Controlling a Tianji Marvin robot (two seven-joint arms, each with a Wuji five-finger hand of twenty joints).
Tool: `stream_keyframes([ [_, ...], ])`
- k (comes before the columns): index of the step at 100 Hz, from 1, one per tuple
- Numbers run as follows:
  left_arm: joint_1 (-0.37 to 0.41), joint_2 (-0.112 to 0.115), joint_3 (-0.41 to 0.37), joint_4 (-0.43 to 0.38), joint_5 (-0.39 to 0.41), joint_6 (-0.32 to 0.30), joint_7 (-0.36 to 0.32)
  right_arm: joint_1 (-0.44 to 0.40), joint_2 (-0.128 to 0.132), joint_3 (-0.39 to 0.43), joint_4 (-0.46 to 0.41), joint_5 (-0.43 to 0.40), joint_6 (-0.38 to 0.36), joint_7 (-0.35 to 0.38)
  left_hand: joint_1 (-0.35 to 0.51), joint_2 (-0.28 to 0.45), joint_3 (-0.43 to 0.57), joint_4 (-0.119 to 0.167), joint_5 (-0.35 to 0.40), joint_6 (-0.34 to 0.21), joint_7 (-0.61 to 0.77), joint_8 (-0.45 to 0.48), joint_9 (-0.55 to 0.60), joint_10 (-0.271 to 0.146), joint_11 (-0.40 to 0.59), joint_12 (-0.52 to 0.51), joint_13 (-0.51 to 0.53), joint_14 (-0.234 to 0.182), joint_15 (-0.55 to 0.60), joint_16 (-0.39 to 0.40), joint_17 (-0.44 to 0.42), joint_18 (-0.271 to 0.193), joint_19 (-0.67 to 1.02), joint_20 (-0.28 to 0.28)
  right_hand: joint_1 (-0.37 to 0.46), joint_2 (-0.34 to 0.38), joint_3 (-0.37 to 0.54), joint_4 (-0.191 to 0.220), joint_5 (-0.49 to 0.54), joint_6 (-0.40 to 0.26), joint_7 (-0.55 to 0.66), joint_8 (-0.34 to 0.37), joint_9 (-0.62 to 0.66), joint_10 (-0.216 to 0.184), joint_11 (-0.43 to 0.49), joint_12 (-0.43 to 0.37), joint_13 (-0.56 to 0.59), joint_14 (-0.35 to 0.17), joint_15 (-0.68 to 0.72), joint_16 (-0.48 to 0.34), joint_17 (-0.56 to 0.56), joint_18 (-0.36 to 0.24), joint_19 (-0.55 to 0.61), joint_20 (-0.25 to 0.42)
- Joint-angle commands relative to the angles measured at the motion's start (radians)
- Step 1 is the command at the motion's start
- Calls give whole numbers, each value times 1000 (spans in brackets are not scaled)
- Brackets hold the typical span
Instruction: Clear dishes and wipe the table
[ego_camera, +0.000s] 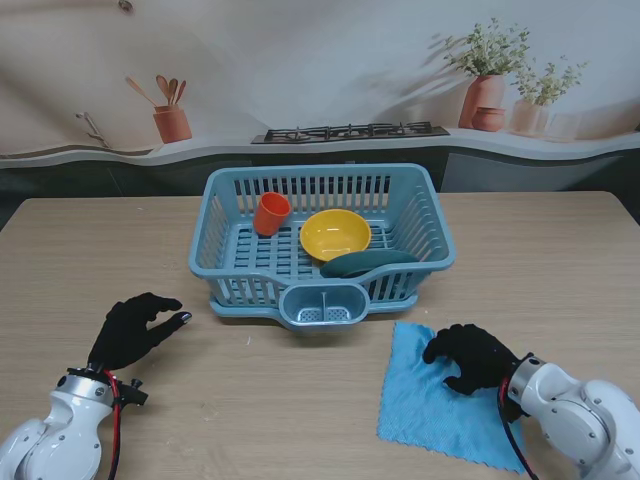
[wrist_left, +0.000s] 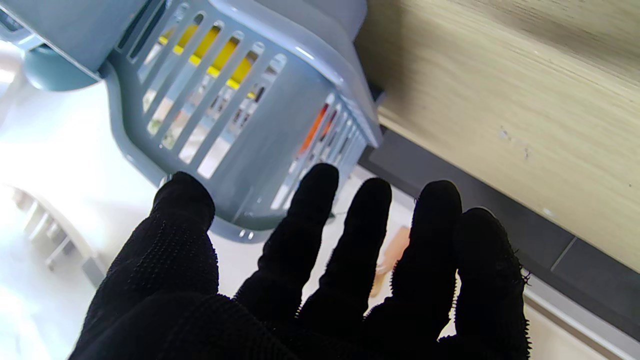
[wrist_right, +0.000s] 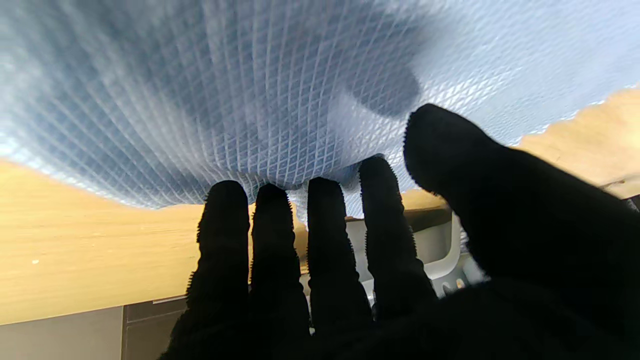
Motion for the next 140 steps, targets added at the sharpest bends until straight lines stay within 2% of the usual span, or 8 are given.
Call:
stream_keyframes([
  [1,1,-3,2,-5,-5,3,-17,-32,4,-26,35,-13,-2,63,33,44,-27,26,40,-7,-15,13,7,26,-1,2,16,49,16,14,-5,23,12,17,18,-39,-3,17,-37,4,-4,3,3,-13,-74,-43,122,-37,9,-13,-19,41,-23,-9],
  [26,0,-4,5,-7,-20,8,-22,-25,10,-76,67,-70,44,63,35,49,-31,26,39,-8,-15,13,6,26,-2,2,14,50,15,14,-6,21,12,17,175,-114,70,38,27,77,129,61,116,32,124,30,333,-36,360,139,285,-43,312,128],
  [34,1,-5,5,-7,-22,6,-20,-22,8,-100,82,-74,73,36,36,50,-34,26,40,-8,-15,13,5,27,-2,2,15,49,16,14,-6,21,12,17,219,-167,92,-69,102,61,191,92,219,47,180,11,450,-22,500,66,416,-77,433,146],
  [44,0,-6,4,-5,-21,2,-16,-22,3,-118,95,-71,107,1,37,53,-37,26,39,-10,-15,13,5,26,-3,1,14,49,15,13,-7,20,12,16,255,-197,137,-101,188,4,368,-99,377,59,235,-33,593,-19,609,0,561,-93,526,157],
  [61,2,-7,3,-6,-22,-1,-11,-16,0,-117,104,-97,120,-43,40,55,-43,27,40,-11,-15,14,6,26,-3,1,15,49,15,13,-6,20,12,16,258,-165,141,-103,290,-63,430,-182,485,44,218,-17,671,-26,624,-3,629,-77,536,163],
  [78,4,-6,1,-7,-23,-5,-16,3,1,-97,108,-183,143,-88,43,57,-49,27,38,-10,-16,14,6,26,-3,1,15,49,15,13,-7,20,12,16,263,-76,132,-103,396,-18,321,-274,451,82,218,50,645,-38,630,47,622,-66,523,162],
  [114,2,-6,2,-3,-21,-3,-15,70,12,-38,195,-360,253,-208,47,61,-59,29,38,-12,-16,14,3,25,-4,1,13,48,14,13,-6,21,12,15,257,-51,127,-100,482,-78,309,-188,522,40,134,86,694,-8,570,56,668,-26,509,147],
  [140,0,-6,4,0,-16,-3,-8,121,2,-69,263,-317,381,-258,50,62,-66,29,37,-11,-17,13,3,27,-3,1,13,49,14,13,-8,18,12,15,272,-37,156,-103,475,-62,310,-169,620,86,-27,62,776,57,475,74,738,43,503,136],
])
